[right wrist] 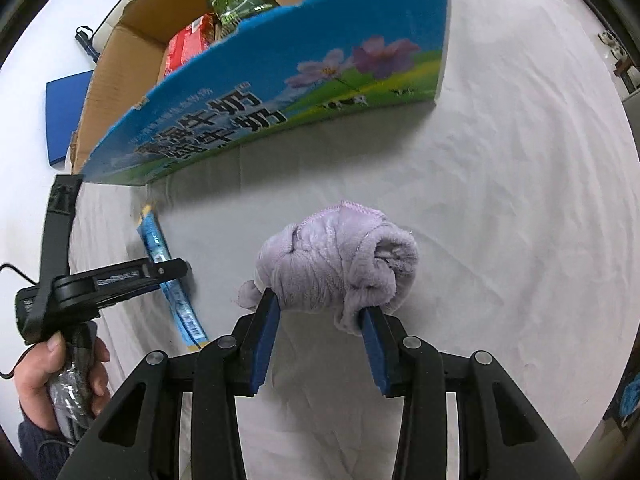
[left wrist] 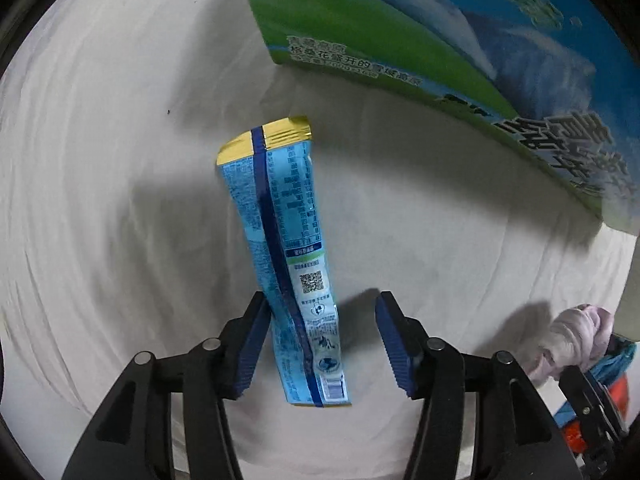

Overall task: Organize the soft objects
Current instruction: 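Carry the stick pack and towel into the box and open both tools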

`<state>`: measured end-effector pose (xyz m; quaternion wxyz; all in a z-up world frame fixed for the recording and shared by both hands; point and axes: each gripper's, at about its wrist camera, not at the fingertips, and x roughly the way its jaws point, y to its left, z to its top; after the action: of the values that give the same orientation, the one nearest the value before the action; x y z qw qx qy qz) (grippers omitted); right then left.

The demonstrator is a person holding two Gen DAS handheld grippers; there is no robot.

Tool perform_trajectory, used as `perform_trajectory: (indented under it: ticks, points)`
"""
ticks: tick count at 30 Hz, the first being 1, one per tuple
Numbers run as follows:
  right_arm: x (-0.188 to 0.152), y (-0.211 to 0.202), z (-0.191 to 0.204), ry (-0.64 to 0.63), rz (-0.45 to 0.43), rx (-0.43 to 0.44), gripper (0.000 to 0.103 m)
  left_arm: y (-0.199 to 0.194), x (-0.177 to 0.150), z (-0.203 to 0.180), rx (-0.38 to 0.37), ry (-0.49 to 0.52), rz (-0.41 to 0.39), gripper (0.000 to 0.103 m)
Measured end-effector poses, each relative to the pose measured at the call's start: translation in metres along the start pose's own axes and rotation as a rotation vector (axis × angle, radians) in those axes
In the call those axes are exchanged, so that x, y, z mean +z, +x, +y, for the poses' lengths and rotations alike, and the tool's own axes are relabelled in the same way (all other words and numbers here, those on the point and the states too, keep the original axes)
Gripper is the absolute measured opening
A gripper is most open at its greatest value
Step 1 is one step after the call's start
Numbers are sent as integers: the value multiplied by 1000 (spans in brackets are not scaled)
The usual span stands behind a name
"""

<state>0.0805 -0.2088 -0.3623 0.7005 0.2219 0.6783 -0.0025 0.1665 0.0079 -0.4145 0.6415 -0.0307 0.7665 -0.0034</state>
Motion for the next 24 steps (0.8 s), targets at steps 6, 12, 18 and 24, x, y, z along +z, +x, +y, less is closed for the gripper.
perform_trajectory:
  ticks: [6,12,18,24]
  points:
    - [-3,0,3,-4,-2,-2,43,10,-19,15,-25,-33,14,39]
    - [-2,10,10,1,5,3,43,4,-20,24,-3,8,-20,34]
    - [-8,11,18,-13,5,10,43,1,-28,8,-48,3,-48,25]
    - [-9,10,18,-11,-3,10,43,-33,-41,7,-95,24,-93,24]
